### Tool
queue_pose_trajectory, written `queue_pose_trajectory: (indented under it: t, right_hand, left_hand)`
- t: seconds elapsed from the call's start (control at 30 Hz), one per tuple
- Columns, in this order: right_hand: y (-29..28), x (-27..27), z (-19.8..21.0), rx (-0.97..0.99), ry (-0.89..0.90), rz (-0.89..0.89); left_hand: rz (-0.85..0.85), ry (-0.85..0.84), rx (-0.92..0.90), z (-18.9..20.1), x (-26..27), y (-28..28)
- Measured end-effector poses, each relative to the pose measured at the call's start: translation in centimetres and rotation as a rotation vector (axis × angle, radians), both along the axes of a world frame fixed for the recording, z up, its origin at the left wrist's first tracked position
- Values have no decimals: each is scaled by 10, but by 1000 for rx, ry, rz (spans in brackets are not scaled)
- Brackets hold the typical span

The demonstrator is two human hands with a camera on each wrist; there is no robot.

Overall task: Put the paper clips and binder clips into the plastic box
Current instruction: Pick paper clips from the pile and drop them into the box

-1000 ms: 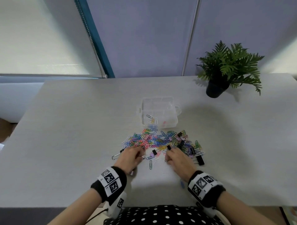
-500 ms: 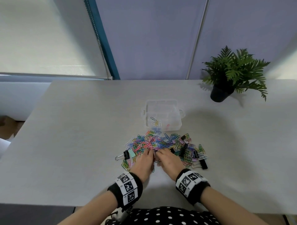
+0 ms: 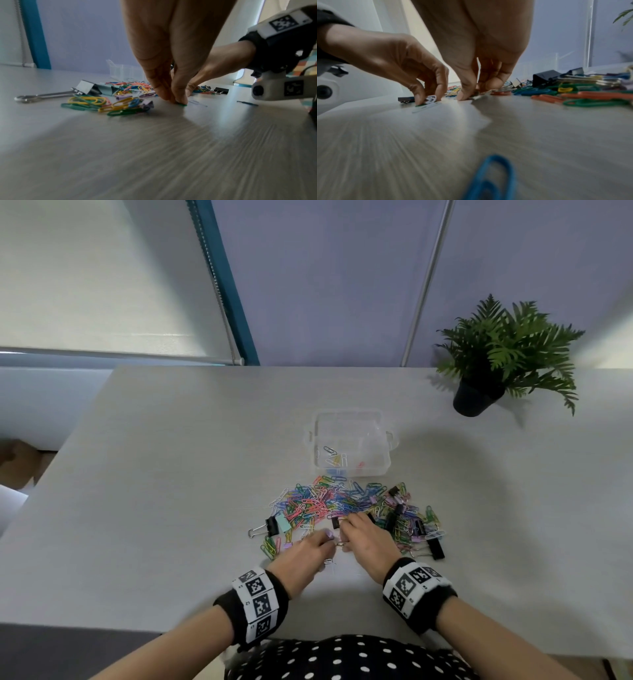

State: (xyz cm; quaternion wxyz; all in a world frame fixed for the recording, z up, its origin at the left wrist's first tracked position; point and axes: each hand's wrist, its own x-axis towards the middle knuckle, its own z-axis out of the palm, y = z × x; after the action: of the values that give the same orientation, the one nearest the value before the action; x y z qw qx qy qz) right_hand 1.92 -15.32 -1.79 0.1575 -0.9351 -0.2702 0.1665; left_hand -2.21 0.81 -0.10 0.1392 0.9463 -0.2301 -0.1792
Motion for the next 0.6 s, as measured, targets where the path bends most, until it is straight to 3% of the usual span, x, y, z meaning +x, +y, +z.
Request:
queue_pose_trajectory:
  t: [0.37, 0.6]
  right_hand:
    - [-18, -2, 0, 8, 84, 78]
    - [-63, -10, 9, -13, 207, -12]
  left_hand:
    - [-285, -135, 312, 1, -2, 3]
    - [-133, -55, 158, -2, -10, 7]
